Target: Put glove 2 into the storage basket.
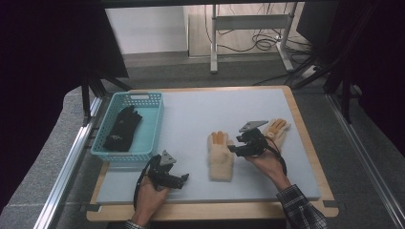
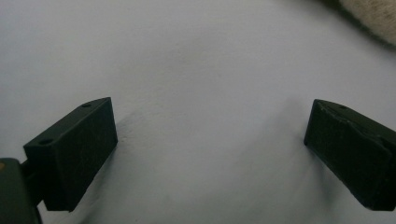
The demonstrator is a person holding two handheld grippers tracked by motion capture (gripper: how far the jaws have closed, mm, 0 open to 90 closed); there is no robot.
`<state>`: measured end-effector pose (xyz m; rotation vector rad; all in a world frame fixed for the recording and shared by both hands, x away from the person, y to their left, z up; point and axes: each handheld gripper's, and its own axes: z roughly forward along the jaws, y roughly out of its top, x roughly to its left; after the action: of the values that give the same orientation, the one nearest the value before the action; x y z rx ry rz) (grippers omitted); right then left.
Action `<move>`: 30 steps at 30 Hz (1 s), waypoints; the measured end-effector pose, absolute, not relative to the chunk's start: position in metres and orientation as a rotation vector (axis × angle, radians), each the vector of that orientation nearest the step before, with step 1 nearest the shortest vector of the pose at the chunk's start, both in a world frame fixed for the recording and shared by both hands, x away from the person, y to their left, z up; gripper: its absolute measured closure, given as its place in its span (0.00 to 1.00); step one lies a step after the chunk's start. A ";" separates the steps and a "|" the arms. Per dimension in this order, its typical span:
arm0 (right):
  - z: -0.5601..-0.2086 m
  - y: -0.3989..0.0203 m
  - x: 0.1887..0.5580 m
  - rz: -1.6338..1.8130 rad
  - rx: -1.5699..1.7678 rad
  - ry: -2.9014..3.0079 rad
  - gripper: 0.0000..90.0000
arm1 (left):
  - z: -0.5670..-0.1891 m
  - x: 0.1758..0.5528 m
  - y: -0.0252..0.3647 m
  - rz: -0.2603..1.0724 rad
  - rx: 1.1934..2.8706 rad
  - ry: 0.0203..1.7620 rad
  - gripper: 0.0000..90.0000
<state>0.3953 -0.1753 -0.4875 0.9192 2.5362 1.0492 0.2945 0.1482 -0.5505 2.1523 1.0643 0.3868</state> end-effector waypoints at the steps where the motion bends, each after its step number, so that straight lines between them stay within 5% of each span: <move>1: -0.486 -0.179 0.396 1.043 0.932 2.525 0.48 | -0.550 0.294 0.148 0.387 2.152 1.064 0.03; 19: -0.470 -0.271 0.413 0.944 1.215 2.273 0.62 | -0.550 0.295 0.148 0.386 2.153 1.064 0.03; 30: -0.490 -0.286 0.423 0.907 1.300 2.209 0.41 | -0.551 0.295 0.148 0.386 2.152 1.065 0.03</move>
<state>0.4227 -0.2864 -0.4899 1.3000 2.2089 0.9070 0.2946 0.1482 -0.5505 2.1519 1.0647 0.3861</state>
